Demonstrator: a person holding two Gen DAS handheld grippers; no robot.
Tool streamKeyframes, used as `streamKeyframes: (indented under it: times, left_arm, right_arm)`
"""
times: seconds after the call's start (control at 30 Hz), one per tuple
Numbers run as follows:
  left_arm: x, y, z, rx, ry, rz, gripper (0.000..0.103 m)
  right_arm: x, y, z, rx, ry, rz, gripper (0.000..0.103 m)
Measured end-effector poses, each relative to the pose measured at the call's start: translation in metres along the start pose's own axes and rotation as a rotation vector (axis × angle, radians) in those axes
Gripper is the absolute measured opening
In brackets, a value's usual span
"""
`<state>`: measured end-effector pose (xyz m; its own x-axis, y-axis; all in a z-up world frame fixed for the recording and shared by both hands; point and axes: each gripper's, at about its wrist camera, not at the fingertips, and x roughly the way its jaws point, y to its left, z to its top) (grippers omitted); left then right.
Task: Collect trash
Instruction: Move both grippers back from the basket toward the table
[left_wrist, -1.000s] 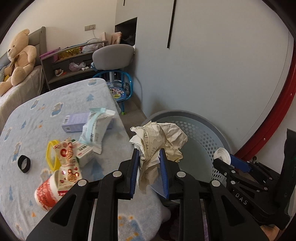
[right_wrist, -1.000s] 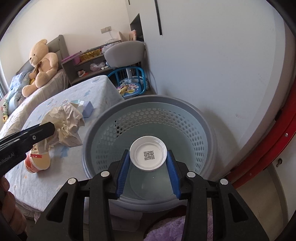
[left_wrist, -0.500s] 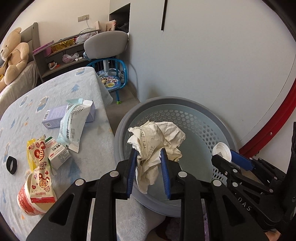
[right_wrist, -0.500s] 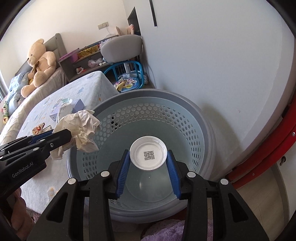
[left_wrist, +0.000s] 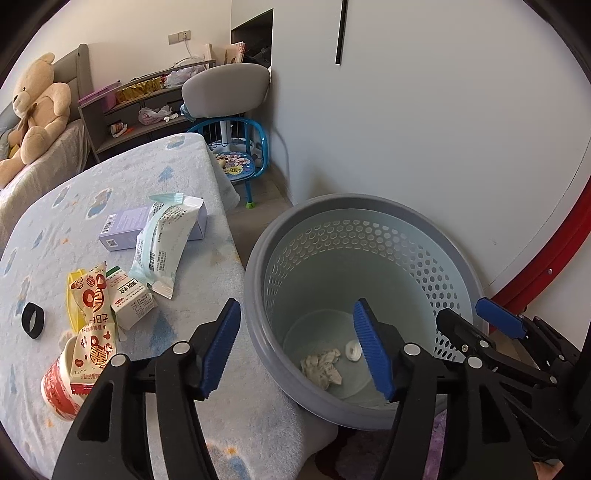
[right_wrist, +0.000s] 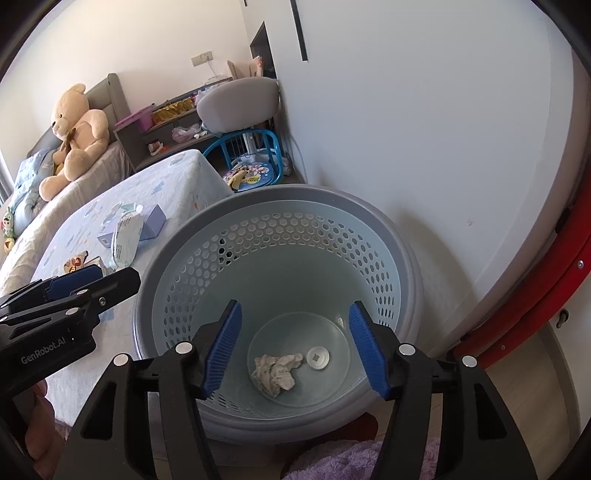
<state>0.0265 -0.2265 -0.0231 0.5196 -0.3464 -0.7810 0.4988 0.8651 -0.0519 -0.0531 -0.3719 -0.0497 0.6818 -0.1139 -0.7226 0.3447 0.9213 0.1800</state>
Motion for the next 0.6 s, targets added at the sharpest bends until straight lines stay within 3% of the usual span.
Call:
streamKeyframes:
  times: [0.6]
  left_arm:
    - [-0.010, 0.008, -0.006, -0.027, -0.011, 0.028, 0.069]
  right_arm:
    - [-0.005, -0.003, -0.002, 0.009, -0.016, 0.010, 0.071]
